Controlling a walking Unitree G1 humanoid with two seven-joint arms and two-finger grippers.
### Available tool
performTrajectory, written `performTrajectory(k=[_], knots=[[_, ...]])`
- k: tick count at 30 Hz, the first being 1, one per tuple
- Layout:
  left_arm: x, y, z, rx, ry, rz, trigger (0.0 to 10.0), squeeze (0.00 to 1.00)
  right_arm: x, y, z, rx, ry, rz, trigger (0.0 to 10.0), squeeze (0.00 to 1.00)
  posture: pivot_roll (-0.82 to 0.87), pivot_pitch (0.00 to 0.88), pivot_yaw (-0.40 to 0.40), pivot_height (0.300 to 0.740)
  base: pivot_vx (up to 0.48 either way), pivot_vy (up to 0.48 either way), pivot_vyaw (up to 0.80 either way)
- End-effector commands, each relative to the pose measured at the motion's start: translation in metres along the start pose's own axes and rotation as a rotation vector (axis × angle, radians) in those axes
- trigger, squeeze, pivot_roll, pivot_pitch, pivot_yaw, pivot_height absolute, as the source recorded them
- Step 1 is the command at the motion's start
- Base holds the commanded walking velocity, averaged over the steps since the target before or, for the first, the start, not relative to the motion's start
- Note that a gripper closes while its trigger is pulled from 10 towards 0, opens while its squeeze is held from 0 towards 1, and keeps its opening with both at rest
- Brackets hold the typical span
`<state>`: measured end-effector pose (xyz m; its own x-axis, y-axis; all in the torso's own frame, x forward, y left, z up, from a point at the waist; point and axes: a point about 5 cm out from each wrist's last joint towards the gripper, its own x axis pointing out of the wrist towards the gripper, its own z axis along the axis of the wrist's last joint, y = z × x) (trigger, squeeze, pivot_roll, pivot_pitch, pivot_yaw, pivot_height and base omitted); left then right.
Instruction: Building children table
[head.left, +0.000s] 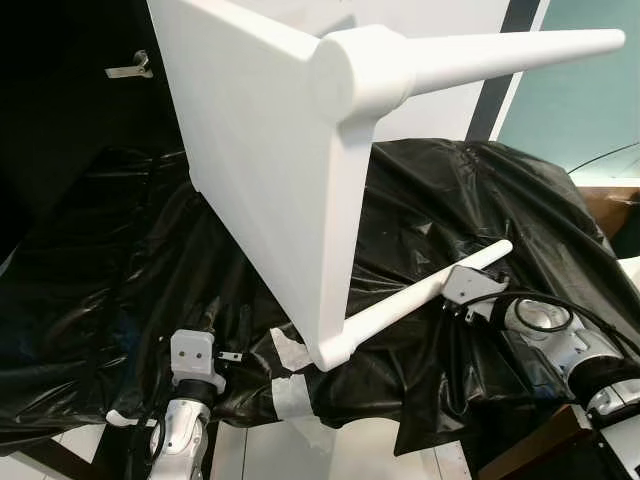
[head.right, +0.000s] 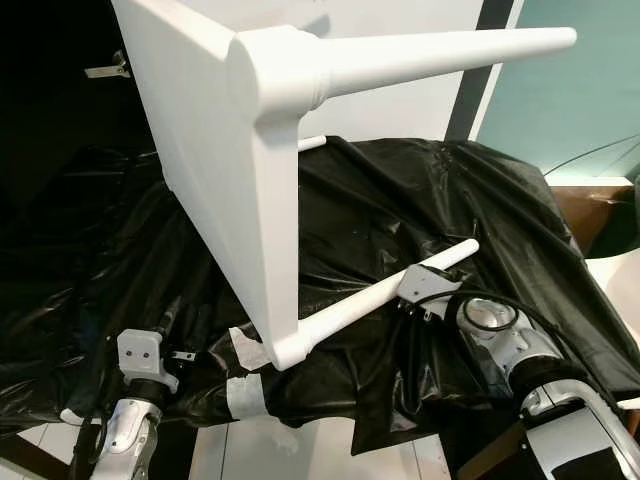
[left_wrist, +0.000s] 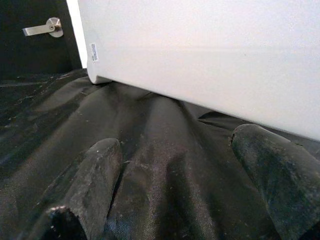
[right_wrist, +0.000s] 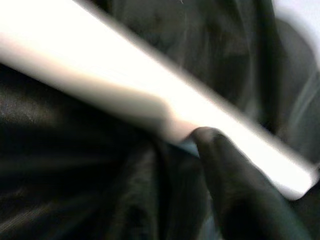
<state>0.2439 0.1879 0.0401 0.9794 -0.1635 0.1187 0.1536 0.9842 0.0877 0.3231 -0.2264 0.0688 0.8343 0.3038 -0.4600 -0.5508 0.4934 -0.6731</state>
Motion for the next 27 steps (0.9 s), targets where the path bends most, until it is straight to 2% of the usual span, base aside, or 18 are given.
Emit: performTrajectory(k=[1, 2, 6, 8, 9, 10, 11, 12, 15, 16, 17, 19, 20, 21, 22, 23, 27], knots=[[-0.014, -0.002, -0.020, -0.010, 0.118, 0.047, 10.0, 0.00, -0.004, 0.024, -0.020, 0.115, 0.079, 0.078, 0.0, 0.00, 0.13, 0.000, -0.024, 0.740, 0.000, 0.000, 0.00], [-0.014, -0.002, -0.020, -0.009, 0.120, 0.045, 10.0, 0.00, -0.004, 0.024, -0.021, 0.145, 0.076, 0.066, 0.0, 0.00, 0.12, 0.000, -0.023, 0.740, 0.000, 0.000, 0.00], [-0.013, -0.002, -0.021, -0.006, 0.121, 0.042, 10.0, 0.00, -0.005, 0.025, -0.021, 0.161, 0.059, 0.051, 0.0, 0.00, 0.12, 0.000, -0.023, 0.740, 0.000, 0.000, 0.00], [-0.011, -0.002, -0.020, -0.004, 0.120, 0.040, 10.0, 0.00, -0.005, 0.025, -0.017, 0.114, 0.035, 0.021, 0.0, 0.00, 0.12, 0.000, -0.021, 0.740, 0.000, 0.000, 0.00], [-0.011, -0.002, -0.020, -0.004, 0.120, 0.039, 10.0, 0.00, -0.005, 0.022, -0.015, 0.065, 0.023, -0.012, 2.2, 0.00, 0.12, 0.000, -0.019, 0.740, 0.000, 0.000, 0.00], [-0.011, -0.002, -0.020, -0.004, 0.120, 0.039, 10.0, 0.00, -0.005, 0.022, -0.015, 0.065, 0.023, -0.012, 2.2, 0.00, 0.12, 0.000, -0.019, 0.740, 0.000, 0.000, 0.00], [-0.010, -0.003, -0.020, -0.004, 0.120, 0.038, 10.0, 0.00, -0.005, 0.019, -0.012, 0.025, 0.010, -0.046, 8.7, 0.00, 0.12, 0.000, -0.019, 0.740, 0.000, 0.000, 0.00], [-0.010, -0.003, -0.021, -0.003, 0.120, 0.036, 10.0, 0.00, -0.005, 0.016, -0.010, 0.005, 0.000, -0.065, 10.0, 0.15, 0.12, 0.000, -0.019, 0.740, 0.000, 0.000, 0.00], [-0.010, -0.004, -0.021, -0.001, 0.117, 0.041, 10.0, 0.00, -0.006, 0.007, 0.009, 0.034, -0.087, -0.144, 10.0, 0.14, 0.11, 0.000, -0.025, 0.740, 0.000, 0.000, 0.00], [-0.010, -0.004, -0.021, -0.001, 0.117, 0.041, 10.0, 0.00, -0.006, 0.007, 0.009, 0.034, -0.087, -0.144, 10.0, 0.14, 0.11, 0.000, -0.025, 0.740, 0.000, 0.000, 0.00], [-0.010, -0.004, -0.021, -0.001, 0.114, 0.048, 10.0, 0.00, -0.008, 0.004, 0.015, 0.059, -0.111, -0.191, 10.0, 0.09, 0.11, 0.000, -0.025, 0.740, 0.000, 0.000, 0.00], [-0.010, -0.004, -0.021, -0.001, 0.112, 0.052, 10.0, 0.00, -0.009, 0.003, 0.018, 0.076, -0.123, -0.220, 10.0, 0.09, 0.11, 0.000, -0.028, 0.740, 0.000, 0.000, 0.00], [-0.010, -0.004, -0.021, -0.003, 0.112, 0.056, 10.0, 0.00, -0.013, 0.001, 0.023, 0.090, -0.142, -0.298, 10.0, 0.00, 0.10, 0.000, -0.028, 0.740, 0.000, 0.000, 0.00], [-0.010, -0.005, -0.021, -0.005, 0.112, 0.058, 10.0, 0.00, -0.019, 0.000, 0.028, 0.092, -0.153, -0.396, 10.0, 0.00, 0.10, 0.000, -0.028, 0.740, 0.000, 0.000, 0.00], [-0.010, -0.005, -0.021, -0.005, 0.112, 0.058, 10.0, 0.00, -0.019, 0.000, 0.028, 0.092, -0.153, -0.396, 10.0, 0.00, 0.10, 0.000, -0.028, 0.740, 0.000, 0.000, 0.00], [-0.010, -0.007, -0.022, -0.009, 0.114, 0.058, 10.0, 0.00, -0.030, -0.003, 0.035, 0.052, -0.161, -0.545, 10.0, 0.00, 0.09, 0.000, -0.024, 0.740, 0.000, 0.000, 0.00], [-0.010, -0.009, -0.023, -0.012, 0.116, 0.055, 10.0, 0.00, -0.040, -0.003, 0.043, -0.021, -0.170, -0.635, 10.0, 0.00, 0.09, 0.000, -0.024, 0.740, 0.000, 0.000, 0.00]])
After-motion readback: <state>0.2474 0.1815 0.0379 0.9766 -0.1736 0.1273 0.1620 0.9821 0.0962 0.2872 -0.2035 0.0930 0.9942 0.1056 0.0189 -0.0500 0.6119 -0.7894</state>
